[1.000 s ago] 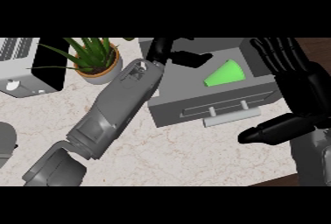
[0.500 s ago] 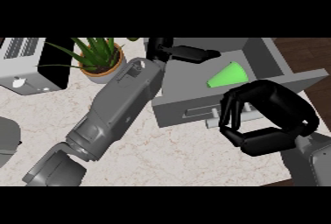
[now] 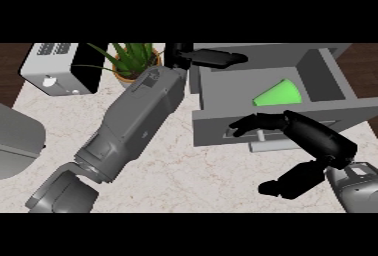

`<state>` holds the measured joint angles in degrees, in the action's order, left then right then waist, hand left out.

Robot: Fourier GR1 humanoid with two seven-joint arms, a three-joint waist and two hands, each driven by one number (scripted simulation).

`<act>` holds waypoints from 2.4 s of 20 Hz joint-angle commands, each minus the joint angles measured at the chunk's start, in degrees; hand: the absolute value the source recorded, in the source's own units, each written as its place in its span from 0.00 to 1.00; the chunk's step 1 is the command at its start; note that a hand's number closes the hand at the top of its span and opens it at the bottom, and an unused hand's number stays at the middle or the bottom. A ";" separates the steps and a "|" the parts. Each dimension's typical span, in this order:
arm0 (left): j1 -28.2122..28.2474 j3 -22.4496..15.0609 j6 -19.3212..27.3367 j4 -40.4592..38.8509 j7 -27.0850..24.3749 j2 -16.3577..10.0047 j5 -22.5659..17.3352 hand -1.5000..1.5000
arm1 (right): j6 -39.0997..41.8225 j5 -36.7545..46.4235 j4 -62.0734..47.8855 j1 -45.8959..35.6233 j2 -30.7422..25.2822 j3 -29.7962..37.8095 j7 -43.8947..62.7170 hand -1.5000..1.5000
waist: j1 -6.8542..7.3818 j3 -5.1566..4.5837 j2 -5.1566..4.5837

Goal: Pick up the cup, place it into the drawer and close the drawer

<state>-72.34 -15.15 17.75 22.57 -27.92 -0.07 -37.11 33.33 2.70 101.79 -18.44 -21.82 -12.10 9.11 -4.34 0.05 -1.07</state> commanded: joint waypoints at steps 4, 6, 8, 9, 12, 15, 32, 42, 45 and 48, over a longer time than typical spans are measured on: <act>1.71 2.67 -1.75 0.49 -3.66 0.07 -1.02 0.00 | -9.34 19.80 -12.76 2.73 2.62 -7.76 -7.75 0.00 | 4.18 0.03 0.28; 4.92 2.37 -3.02 2.81 -3.87 -0.41 -0.71 0.00 | -8.81 20.73 -18.99 2.27 1.18 -7.43 -10.64 0.00 | 5.22 0.01 0.73; 8.20 2.37 -4.86 4.28 -4.93 -0.09 -1.15 0.00 | -10.26 23.55 -26.85 -1.35 2.93 -9.34 -13.68 0.00 | 6.65 0.02 0.61; 8.70 2.49 -5.28 5.14 -4.73 -1.72 -0.94 0.00 | -10.70 25.23 -29.24 -2.33 2.64 -10.02 -14.98 0.00 | 6.64 0.02 0.71; 12.18 2.37 -7.57 7.36 -4.66 -5.20 -0.48 0.00 | -12.60 27.15 -39.87 -6.56 4.01 -9.10 -17.61 1.00 | 7.37 0.02 0.73; 13.60 2.26 -7.77 9.79 -4.27 -3.22 -1.21 0.00 | -17.52 28.29 -51.22 -12.73 6.41 -5.86 -20.24 1.00 | 9.49 0.10 0.33; 20.96 1.04 -15.12 17.89 -0.85 -9.82 -1.56 0.00 | -23.54 20.33 -71.46 -34.08 -1.88 12.55 -28.20 1.00 | 15.35 0.26 -1.46; 23.25 0.47 -18.90 19.86 0.32 -12.03 -1.87 0.00 | -18.82 17.24 -68.81 -34.89 -5.03 14.23 -27.36 1.00 | 17.04 0.12 -1.71; 24.03 0.84 -18.70 20.27 -0.34 -11.11 -2.41 0.00 | -17.87 15.89 -67.84 -34.45 -5.25 15.02 -27.27 1.00 | 17.06 0.10 -1.80; 24.28 0.75 -19.23 20.65 0.31 -11.61 -2.51 0.00 | -16.21 15.33 -67.26 -33.63 -6.27 15.08 -27.16 1.00 | 17.27 0.14 -1.73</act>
<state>-48.57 -14.44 -0.83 42.73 -28.02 -11.21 -39.38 24.52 17.00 36.72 -41.78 -22.05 -1.87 -22.29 10.88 1.22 -2.33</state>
